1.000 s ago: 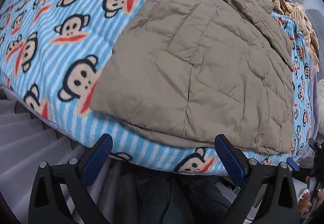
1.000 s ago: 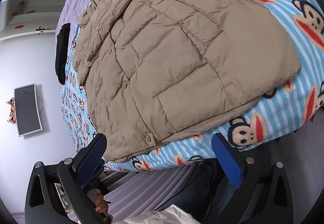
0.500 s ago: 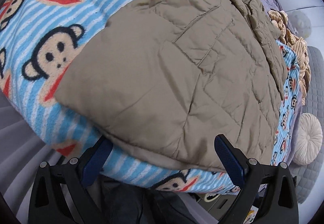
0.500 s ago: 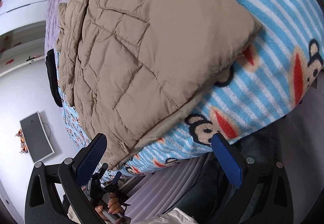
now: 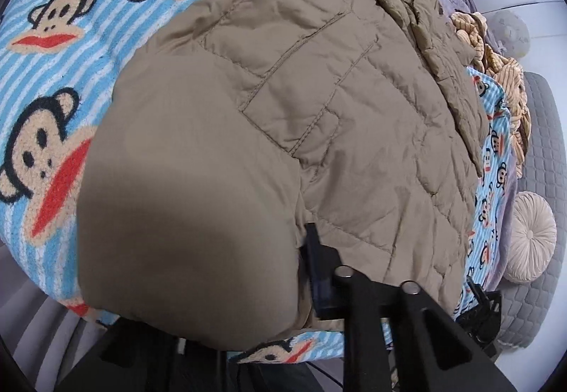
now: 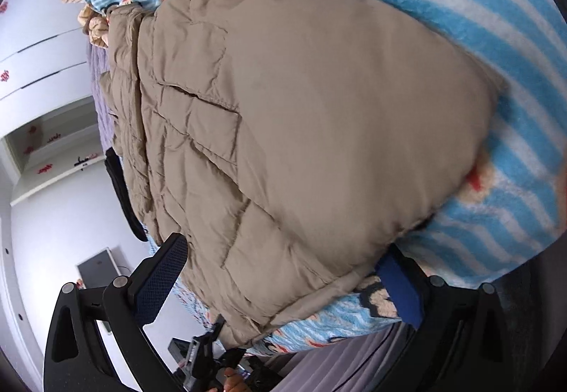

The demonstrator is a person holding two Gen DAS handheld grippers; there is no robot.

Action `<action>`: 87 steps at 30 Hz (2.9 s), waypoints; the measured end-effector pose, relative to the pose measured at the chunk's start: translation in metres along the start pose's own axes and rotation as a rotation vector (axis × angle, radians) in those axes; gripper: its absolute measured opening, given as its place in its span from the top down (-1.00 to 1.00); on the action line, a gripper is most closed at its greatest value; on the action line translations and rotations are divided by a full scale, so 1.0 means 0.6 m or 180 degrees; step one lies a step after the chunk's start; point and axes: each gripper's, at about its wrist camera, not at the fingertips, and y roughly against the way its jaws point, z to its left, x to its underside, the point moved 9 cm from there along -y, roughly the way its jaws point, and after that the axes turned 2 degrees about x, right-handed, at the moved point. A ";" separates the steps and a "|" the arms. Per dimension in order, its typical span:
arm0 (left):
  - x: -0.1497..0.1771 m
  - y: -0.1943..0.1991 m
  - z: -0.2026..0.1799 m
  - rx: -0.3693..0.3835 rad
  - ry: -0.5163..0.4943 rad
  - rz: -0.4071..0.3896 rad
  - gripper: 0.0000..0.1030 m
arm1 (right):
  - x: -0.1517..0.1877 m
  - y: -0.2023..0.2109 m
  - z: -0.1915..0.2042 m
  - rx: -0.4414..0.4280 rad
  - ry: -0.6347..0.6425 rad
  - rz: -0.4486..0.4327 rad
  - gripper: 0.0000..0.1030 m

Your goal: Fold large clothes

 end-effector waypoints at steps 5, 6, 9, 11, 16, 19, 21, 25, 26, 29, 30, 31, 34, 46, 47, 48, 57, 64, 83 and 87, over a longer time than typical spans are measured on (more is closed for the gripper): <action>-0.015 0.043 -0.021 0.0105 -0.0164 -0.0139 0.74 | 0.007 -0.018 0.014 0.0017 -0.0010 0.0097 0.64; -0.015 0.052 -0.022 0.0122 -0.0202 -0.0158 0.74 | 0.009 -0.018 0.016 0.0051 0.0024 0.0083 0.79; -0.024 0.076 -0.039 0.0175 -0.0362 -0.0207 0.74 | 0.012 -0.002 0.038 0.0021 0.0194 -0.0045 0.82; -0.034 0.088 -0.051 0.0191 -0.0479 -0.0239 0.74 | 0.017 0.008 0.056 0.0037 0.0337 -0.0112 0.82; -0.063 0.138 -0.090 0.0302 -0.0730 -0.0376 0.74 | 0.021 0.032 0.098 0.0130 0.0680 -0.0298 0.83; -0.088 0.165 -0.120 0.0348 -0.0857 -0.0480 0.74 | 0.022 0.046 0.132 0.0175 0.0902 -0.0389 0.83; -0.108 0.179 -0.142 0.0373 -0.0908 -0.0575 0.74 | 0.023 0.057 0.150 0.0173 0.1015 -0.0427 0.83; -0.156 0.205 -0.186 0.0374 -0.0903 -0.0789 0.74 | 0.012 0.075 0.212 0.0140 0.1302 -0.0448 0.83; -0.170 0.213 -0.200 0.0373 -0.0904 -0.0847 0.74 | 0.005 0.078 0.232 0.0135 0.1387 -0.0440 0.83; -0.218 0.230 -0.247 0.0322 -0.0956 -0.1037 0.74 | -0.018 0.080 0.290 0.0115 0.1596 -0.0418 0.83; -0.236 0.232 -0.262 0.0289 -0.0976 -0.1094 0.74 | -0.028 0.080 0.314 0.0110 0.1665 -0.0407 0.83; -0.256 0.235 -0.277 0.0249 -0.0986 -0.1147 0.74 | -0.038 0.080 0.337 0.0109 0.1739 -0.0394 0.83; -0.318 0.239 -0.321 0.0166 -0.0965 -0.1329 0.74 | -0.067 0.076 0.420 0.0150 0.2085 -0.0361 0.83; -0.559 0.081 -0.346 -0.0469 -0.0974 -0.1320 0.74 | -0.227 -0.087 0.644 0.0733 0.2870 -0.0382 0.83; -0.579 0.060 -0.340 -0.0492 -0.0947 -0.1292 0.74 | -0.241 -0.110 0.648 0.0783 0.2851 -0.0400 0.83; -0.592 0.038 -0.333 -0.0504 -0.0922 -0.1260 0.74 | -0.254 -0.129 0.649 0.0820 0.2830 -0.0404 0.83; -0.650 -0.095 -0.296 -0.0653 -0.0932 -0.1207 0.74 | -0.353 -0.261 0.606 0.0854 0.2492 -0.0423 0.83; -0.658 -0.122 -0.296 -0.0843 -0.1052 -0.1314 0.73 | -0.375 -0.301 0.594 0.0664 0.2536 -0.0418 0.83; -0.574 -0.090 -0.395 -0.0778 -0.1878 -0.1370 -0.29 | -0.248 -0.236 0.634 0.0727 0.3578 -0.0321 0.57; -0.597 -0.174 -0.379 -0.0960 -0.1751 -0.1374 -0.29 | -0.249 -0.323 0.607 0.1087 0.3865 -0.0299 0.64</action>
